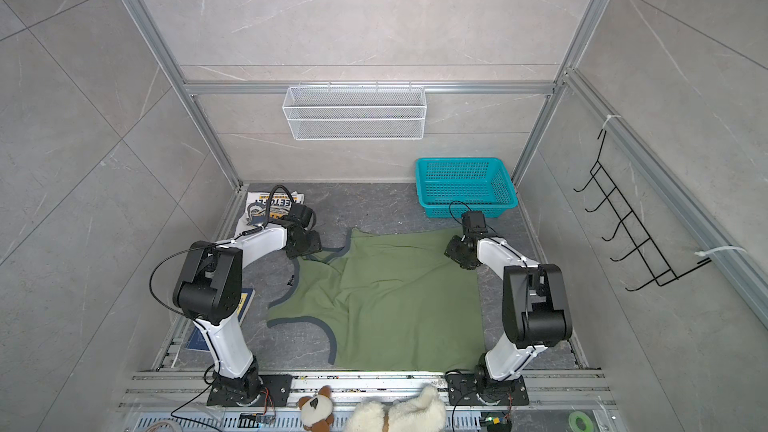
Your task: Fold and stack the tank tops
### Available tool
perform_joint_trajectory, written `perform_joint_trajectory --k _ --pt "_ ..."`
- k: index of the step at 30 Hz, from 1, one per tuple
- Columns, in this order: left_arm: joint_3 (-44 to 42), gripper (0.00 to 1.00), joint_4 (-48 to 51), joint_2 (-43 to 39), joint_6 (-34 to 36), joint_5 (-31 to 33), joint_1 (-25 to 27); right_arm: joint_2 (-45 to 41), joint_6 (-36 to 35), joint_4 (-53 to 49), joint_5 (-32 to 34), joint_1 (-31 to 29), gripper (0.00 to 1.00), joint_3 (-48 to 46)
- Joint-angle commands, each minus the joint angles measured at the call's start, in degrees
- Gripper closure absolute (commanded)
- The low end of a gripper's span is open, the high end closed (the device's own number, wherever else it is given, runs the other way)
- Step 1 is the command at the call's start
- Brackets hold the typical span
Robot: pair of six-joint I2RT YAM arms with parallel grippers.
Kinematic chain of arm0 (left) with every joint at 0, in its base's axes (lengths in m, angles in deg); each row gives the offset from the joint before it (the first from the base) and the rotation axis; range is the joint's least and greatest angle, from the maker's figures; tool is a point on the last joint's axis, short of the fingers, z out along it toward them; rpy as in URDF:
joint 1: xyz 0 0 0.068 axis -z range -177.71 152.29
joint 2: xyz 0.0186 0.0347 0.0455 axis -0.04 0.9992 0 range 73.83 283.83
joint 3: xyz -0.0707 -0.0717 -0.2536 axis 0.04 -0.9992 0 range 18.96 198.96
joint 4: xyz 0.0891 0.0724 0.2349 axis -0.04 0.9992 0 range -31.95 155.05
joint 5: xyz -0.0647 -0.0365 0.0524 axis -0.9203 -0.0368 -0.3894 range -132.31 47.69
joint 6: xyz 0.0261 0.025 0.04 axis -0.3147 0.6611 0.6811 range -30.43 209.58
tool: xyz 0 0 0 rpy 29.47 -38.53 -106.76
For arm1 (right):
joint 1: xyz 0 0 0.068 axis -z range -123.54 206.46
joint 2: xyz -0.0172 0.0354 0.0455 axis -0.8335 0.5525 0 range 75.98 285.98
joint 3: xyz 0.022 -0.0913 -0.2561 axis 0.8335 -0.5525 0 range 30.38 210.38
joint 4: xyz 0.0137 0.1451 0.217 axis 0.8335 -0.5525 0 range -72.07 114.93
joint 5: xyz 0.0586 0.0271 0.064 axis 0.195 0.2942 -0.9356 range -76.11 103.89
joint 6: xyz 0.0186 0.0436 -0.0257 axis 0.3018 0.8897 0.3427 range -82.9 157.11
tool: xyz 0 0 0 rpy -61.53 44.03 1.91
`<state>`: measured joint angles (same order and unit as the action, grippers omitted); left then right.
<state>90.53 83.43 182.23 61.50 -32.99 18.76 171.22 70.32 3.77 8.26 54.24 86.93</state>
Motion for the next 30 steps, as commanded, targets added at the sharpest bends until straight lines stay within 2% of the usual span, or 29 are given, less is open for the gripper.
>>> perform_joint_trajectory --k 1,5,8,13,19,24,30 --pt "2.9 0.41 2.0 2.1 -0.9 4.7 0.0 0.6 -0.8 -1.1 0.3 0.2 0.49 -0.7" --pt "4.5 0.55 2.4 4.6 -1.2 4.5 -0.1 1.3 -1.2 -2.0 1.7 0.2 0.49 -0.4" --pt "5.0 0.69 2.6 5.4 -1.5 4.7 -0.1 2.8 -1.2 -2.6 1.4 0.2 0.48 0.4" --pt "6.2 0.90 5.0 4.1 -2.3 8.0 -0.2 6.6 -1.2 -4.3 2.0 0.3 0.48 2.5" --pt "3.5 0.94 7.2 -3.0 -5.3 15.6 -2.3 9.8 -0.2 -6.4 5.5 0.5 0.48 4.1" --pt "0.6 0.95 5.9 -5.8 -6.3 14.5 -6.7 10.1 0.5 -6.1 6.5 1.9 0.48 3.3" --pt "2.5 0.95 5.5 -4.0 -4.5 12.6 -7.7 8.9 -1.0 -5.7 5.2 2.0 0.48 4.8"
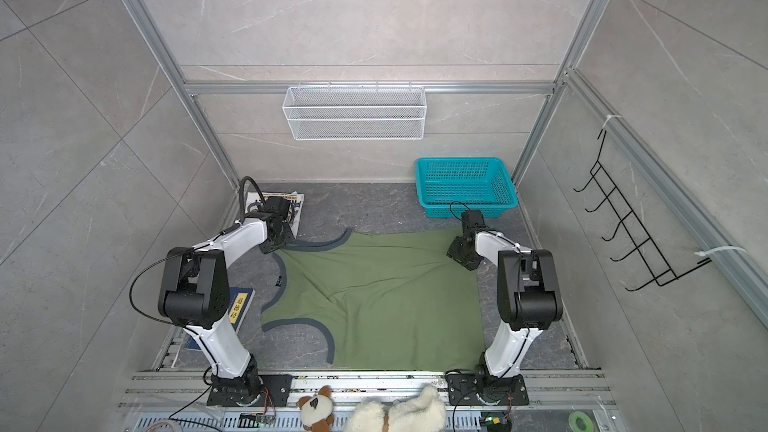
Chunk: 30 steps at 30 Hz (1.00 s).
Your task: Fold and stack the tank tops
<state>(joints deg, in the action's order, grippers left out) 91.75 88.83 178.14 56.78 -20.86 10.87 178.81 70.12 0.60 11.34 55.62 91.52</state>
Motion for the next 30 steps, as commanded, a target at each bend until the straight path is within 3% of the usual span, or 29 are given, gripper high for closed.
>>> perform_joint_trajectory --k 1,6,11,14,18,22,27,30 --pt "1.9 0.94 0.4 0.5 0.2 0.4 0.2 1.2 -1.0 -2.6 2.2 0.6 0.48 0.6" --pt "4.9 0.91 3.8 2.5 0.4 1.0 0.2 -0.3 -1.8 -3.6 4.1 0.6 0.48 2.4" --pt "3.8 0.58 3.9 -1.3 1.4 -1.3 1.0 -6.3 -2.9 0.8 2.3 0.6 0.47 0.7" --pt "4.0 0.48 2.9 -5.4 3.5 -2.5 5.1 -6.7 -3.5 1.4 1.6 0.7 0.46 1.9" --pt "6.9 0.42 -0.4 -5.4 7.5 -9.3 12.1 -5.8 -3.3 5.2 -0.2 0.9 0.46 1.6" --pt "14.0 0.40 -0.4 1.9 11.5 -14.5 17.2 -4.9 -2.2 8.4 -1.4 3.0 0.46 1.3" --pt "21.7 0.40 -0.3 11.4 13.9 -19.1 19.2 -3.9 -1.7 11.5 -2.8 5.9 0.42 1.1" --pt "25.2 0.34 0.7 15.8 15.5 -17.1 19.3 -2.0 -1.8 12.9 -3.3 6.5 0.38 1.8"
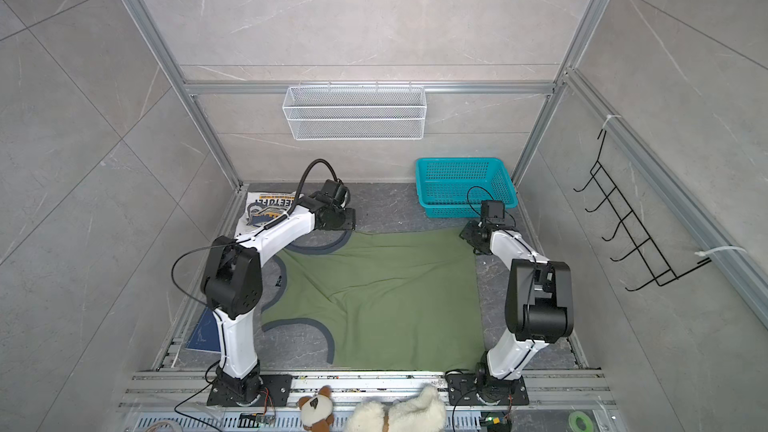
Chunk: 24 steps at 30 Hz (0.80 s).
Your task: Fold and stack the tank tops
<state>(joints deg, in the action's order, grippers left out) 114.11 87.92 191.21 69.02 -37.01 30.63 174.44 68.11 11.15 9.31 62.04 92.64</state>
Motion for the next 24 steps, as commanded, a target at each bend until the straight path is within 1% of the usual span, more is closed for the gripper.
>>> perform_joint_trajectory --k 1,3,5,9,12,18,24 --pt "3.7 0.32 1.7 4.0 4.2 -0.2 -0.5 3.1 0.1 2.9 -1.6 0.3 0.37 0.9" --pt "5.5 0.30 2.4 6.6 6.0 0.4 -0.5 4.8 0.1 2.9 -1.8 0.7 0.35 1.9" --pt "7.3 0.30 3.1 8.7 7.6 0.1 -0.5 6.9 0.0 2.5 -2.9 1.3 0.34 3.5" --pt "8.0 0.31 2.5 11.0 8.7 -1.0 -0.7 10.0 0.2 3.1 -4.9 1.8 0.33 5.6" --pt "8.1 0.33 1.8 11.9 8.3 -0.8 -1.2 12.4 0.7 3.2 -6.0 1.8 0.33 7.5" --pt "8.3 0.40 0.7 13.2 7.3 -3.2 -2.1 17.3 1.8 1.5 -7.8 1.8 0.33 12.1" --pt "9.4 0.50 0.8 14.5 6.7 -4.4 -2.3 20.6 4.0 0.8 -9.1 1.7 0.34 14.2"
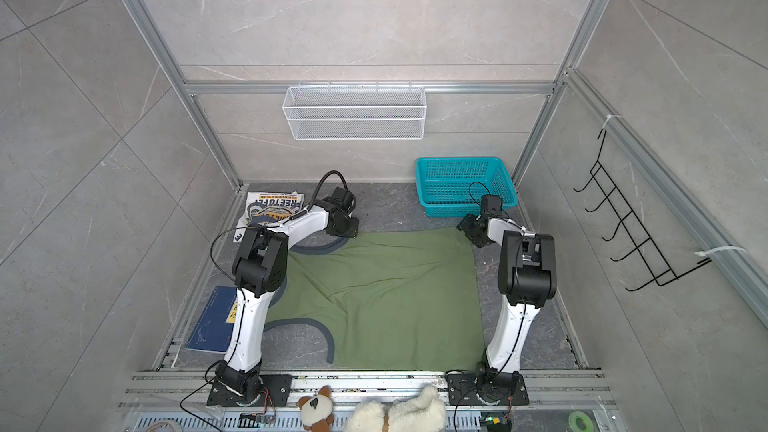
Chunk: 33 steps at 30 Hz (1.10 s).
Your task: Fold and stack the tank tops
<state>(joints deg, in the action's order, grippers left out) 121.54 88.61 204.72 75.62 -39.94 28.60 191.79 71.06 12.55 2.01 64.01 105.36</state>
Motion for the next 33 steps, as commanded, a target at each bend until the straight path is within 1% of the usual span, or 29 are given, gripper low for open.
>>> perform_joint_trajectory --k 1,6,11,14,20,26,29,33 --pt "2.1 0.52 0.1 1.1 0.1 -1.8 -0.3 3.7 1.2 -0.4 -2.2 -0.2 0.35 1.6" --pt "2.7 0.65 -0.2 1.4 -0.3 -3.2 -0.3 4.9 2.5 0.5 -4.1 -0.4 0.40 1.5" --pt "1.7 0.74 -1.1 0.4 -0.9 -4.6 -0.3 5.1 2.9 0.5 -4.8 -1.0 0.52 1.1" --pt "0.4 0.78 -1.9 -0.6 -1.3 -5.0 -0.3 4.7 4.0 0.8 -5.4 -1.3 0.63 -0.1" --pt "-1.7 0.86 -3.0 -2.4 -2.2 -6.4 -0.3 4.1 4.2 2.0 -5.9 -1.5 0.80 -1.2" --pt "-3.6 0.95 -4.0 -4.5 -2.5 -6.3 -0.3 1.4 3.5 3.0 -3.4 -1.5 0.99 -3.1" --pt "-5.0 0.99 -4.9 -6.2 -2.9 -5.8 -0.3 -2.3 3.4 4.4 -1.3 -1.5 1.00 -5.3" --pt "-7.7 1.00 -7.1 -9.3 -3.4 -5.1 -0.3 -7.5 2.4 4.7 2.4 -1.5 1.00 -7.8"
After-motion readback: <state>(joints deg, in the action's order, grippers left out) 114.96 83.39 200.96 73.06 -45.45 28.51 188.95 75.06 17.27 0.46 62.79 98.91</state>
